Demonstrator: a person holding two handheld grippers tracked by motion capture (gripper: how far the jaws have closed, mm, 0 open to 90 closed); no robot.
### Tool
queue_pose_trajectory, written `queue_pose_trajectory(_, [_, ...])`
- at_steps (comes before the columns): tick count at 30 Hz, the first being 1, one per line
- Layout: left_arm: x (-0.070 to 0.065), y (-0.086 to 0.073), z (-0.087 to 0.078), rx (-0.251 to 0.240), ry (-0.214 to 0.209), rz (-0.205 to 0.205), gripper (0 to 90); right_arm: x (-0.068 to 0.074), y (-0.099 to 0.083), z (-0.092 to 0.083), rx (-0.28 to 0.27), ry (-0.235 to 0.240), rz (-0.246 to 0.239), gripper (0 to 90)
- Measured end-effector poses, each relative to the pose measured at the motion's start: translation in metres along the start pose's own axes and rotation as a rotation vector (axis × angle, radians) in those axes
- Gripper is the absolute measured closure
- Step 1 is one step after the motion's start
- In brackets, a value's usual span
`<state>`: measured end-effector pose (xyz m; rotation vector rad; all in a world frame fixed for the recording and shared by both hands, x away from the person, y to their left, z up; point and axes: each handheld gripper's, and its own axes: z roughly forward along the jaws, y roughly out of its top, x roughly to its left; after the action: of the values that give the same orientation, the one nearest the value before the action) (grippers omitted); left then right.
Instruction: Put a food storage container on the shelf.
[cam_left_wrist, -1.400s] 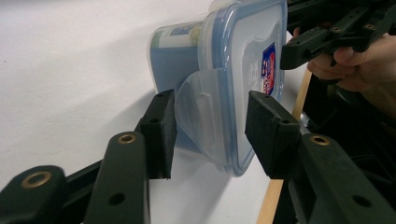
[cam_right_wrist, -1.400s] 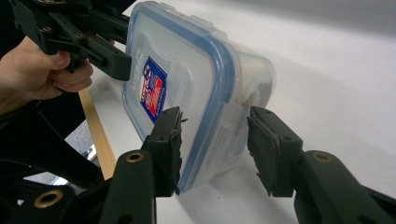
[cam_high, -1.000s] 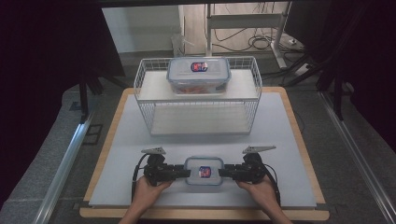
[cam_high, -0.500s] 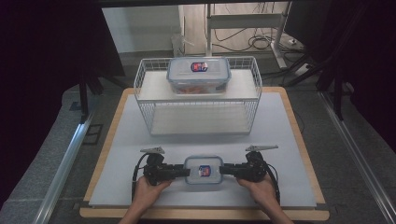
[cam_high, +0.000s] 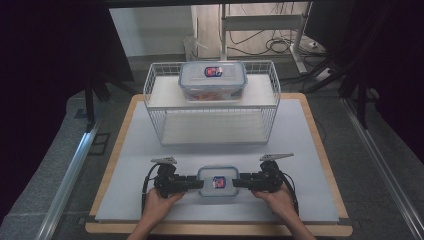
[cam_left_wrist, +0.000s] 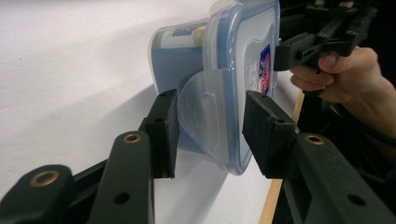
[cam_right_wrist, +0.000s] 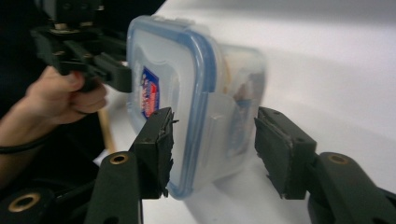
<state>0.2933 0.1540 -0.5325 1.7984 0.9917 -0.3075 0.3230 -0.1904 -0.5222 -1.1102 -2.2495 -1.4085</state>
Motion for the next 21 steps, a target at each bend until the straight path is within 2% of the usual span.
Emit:
queue_pose_trajectory(1, [0.0, 0.0, 0.0, 0.0, 0.0, -0.004, 56.6, -0.001, -0.001, 0.003, 0.008, 0.019, 0.009, 44.0])
queue_pose_trajectory(2, [0.001, 0.0, 0.0, 0.003, -0.003, -0.011, 56.5, -0.001, -0.001, 0.006, 0.012, 0.013, 0.007, 42.8])
queue_pose_trajectory(4, [0.003, -0.001, 0.0, -0.003, -0.019, -0.019, 56.2, 0.001, 0.002, 0.004, 0.002, -0.007, 0.0, 52.0])
queue_pose_trajectory(6, [0.001, 0.0, 0.0, 0.001, -0.008, -0.009, 57.5, 0.001, 0.005, 0.001, 0.004, -0.004, -0.016, 53.0])
queue_pose_trajectory(9, [0.001, 0.0, 0.001, -0.007, -0.008, -0.007, 57.3, -0.001, 0.003, -0.001, -0.004, 0.016, 0.022, 54.8])
queue_pose_trajectory(15, [0.002, 0.002, 0.001, -0.026, -0.004, -0.023, 56.8, 0.001, 0.003, -0.002, -0.011, 0.0, 0.036, 55.1])
queue_pose_trajectory(17, [0.001, 0.005, -0.001, -0.036, -0.005, -0.026, 56.4, 0.003, 0.004, -0.003, -0.02, -0.007, 0.032, 55.7])
queue_pose_trajectory(21, [-0.001, 0.012, -0.008, -0.054, -0.001, -0.007, 54.2, 0.011, 0.009, -0.009, -0.065, 0.028, 0.025, 59.1])
